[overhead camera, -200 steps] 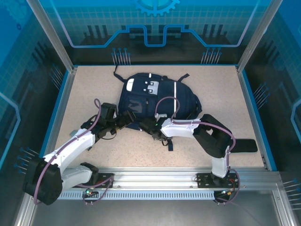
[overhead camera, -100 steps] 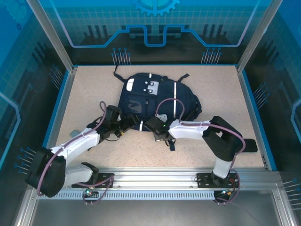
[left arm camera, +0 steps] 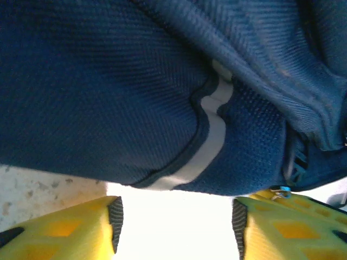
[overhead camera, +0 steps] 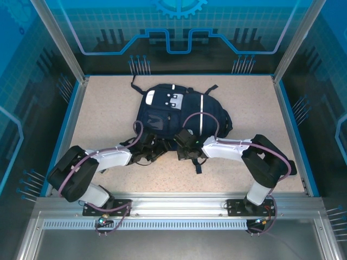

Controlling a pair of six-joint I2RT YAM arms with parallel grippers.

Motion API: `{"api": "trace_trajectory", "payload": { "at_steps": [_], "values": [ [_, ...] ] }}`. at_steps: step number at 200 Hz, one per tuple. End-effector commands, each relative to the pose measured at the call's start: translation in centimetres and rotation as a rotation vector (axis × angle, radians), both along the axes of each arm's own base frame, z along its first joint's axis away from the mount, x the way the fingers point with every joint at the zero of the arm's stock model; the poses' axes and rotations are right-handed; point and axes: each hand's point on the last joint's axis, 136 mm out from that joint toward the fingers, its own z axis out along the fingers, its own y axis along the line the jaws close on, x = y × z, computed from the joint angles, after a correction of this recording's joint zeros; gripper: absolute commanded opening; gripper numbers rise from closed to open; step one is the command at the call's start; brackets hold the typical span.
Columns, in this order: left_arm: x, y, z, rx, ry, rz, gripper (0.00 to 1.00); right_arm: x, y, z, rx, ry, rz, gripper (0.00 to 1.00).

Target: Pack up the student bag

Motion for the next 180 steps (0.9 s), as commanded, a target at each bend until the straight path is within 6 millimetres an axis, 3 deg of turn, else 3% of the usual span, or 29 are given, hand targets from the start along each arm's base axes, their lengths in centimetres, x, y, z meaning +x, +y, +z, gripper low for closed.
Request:
{"api": "trace_trajectory", "payload": {
  "at_steps": [1,38,58,117,126,148,180],
  "values": [
    [2.0,0.3,0.5,0.018,-0.053,0.092,0.49,0.1,-0.8,0.5,-0.013,-0.011,-0.022,0.0],
    [2.7,2.6,-0.5,0.115,-0.071,0.19,0.25,0.1,-4.8,0.7,-0.158,-0.047,-0.143,0.0],
    [2.9,3.5,-0.6,0.173,-0.083,0.2,0.18,-0.1,-7.3,1.5,-0.235,-0.079,-0.198,0.0],
    [3.3,5.3,-1.9,0.207,-0.055,0.218,0.13,-0.1,-13.6,3.4,-0.327,-0.127,-0.352,0.0],
    [3.4,5.6,-1.8,0.2,-0.056,0.224,0.13,-0.6,-14.8,2.8,-0.343,-0.113,-0.362,0.0],
    [3.6,5.9,-0.9,0.186,-0.073,0.222,0.15,-0.1,-14.4,3.0,-0.301,-0.111,-0.314,0.0],
    [3.5,6.5,1.1,0.177,-0.105,0.216,0.28,0.7,-9.1,3.0,-0.112,-0.09,-0.083,0.0]
  ]
}}
